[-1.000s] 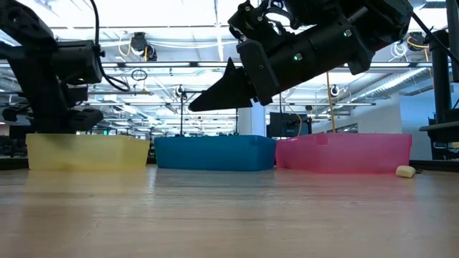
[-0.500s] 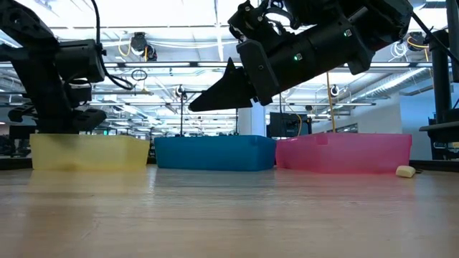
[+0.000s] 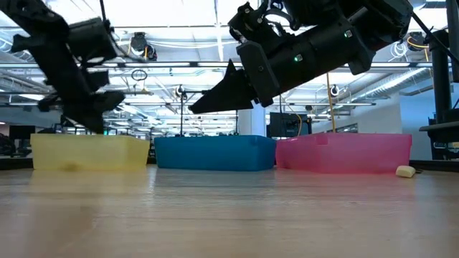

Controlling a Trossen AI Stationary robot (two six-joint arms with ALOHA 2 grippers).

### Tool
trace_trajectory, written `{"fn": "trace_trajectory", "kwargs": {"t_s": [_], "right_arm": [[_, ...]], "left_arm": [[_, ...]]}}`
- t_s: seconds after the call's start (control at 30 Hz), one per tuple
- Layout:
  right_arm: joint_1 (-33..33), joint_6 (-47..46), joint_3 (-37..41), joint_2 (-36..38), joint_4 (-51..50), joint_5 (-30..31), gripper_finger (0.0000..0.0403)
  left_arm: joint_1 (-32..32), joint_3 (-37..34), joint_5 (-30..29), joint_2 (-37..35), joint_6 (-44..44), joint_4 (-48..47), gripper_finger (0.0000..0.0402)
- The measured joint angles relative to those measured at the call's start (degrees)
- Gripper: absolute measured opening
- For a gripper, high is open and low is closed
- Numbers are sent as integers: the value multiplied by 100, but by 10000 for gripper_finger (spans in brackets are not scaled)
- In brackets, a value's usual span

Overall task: Pick & Place Kitchen Items
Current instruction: Put the light yellow knife into the yellow bin

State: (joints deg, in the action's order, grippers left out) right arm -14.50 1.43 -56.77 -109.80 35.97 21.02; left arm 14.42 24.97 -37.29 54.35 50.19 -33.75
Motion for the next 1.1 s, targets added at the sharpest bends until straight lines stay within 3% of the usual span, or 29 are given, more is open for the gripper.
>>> {"fn": "trace_trajectory", "kwargs": {"t_s": [0.33,0.47,0.6,0.7,0.87,1.1], "right_arm": [[-157,-944,0,0,-760,57,139],[-427,-1134,0,5,-1016,748,139],[-774,-1636,-4,305,-1795,1836,139],[-1057,-2476,-4,667,-2811,2729,139],[-1426,-4310,-5,1340,-4355,3429,139],[-1666,-7516,-7,1925,-7164,3162,139]], "left_arm": [[-553,179,-5,-2,-1200,1992,56],[-850,182,-8,-2,-1599,2498,56],[-1070,182,-26,-2,-1734,2601,56],[-1171,182,-29,-4,-1718,2597,56],[-1309,182,-31,-4,-1727,2588,56],[-1454,182,-33,-4,-1732,2577,56]]}}
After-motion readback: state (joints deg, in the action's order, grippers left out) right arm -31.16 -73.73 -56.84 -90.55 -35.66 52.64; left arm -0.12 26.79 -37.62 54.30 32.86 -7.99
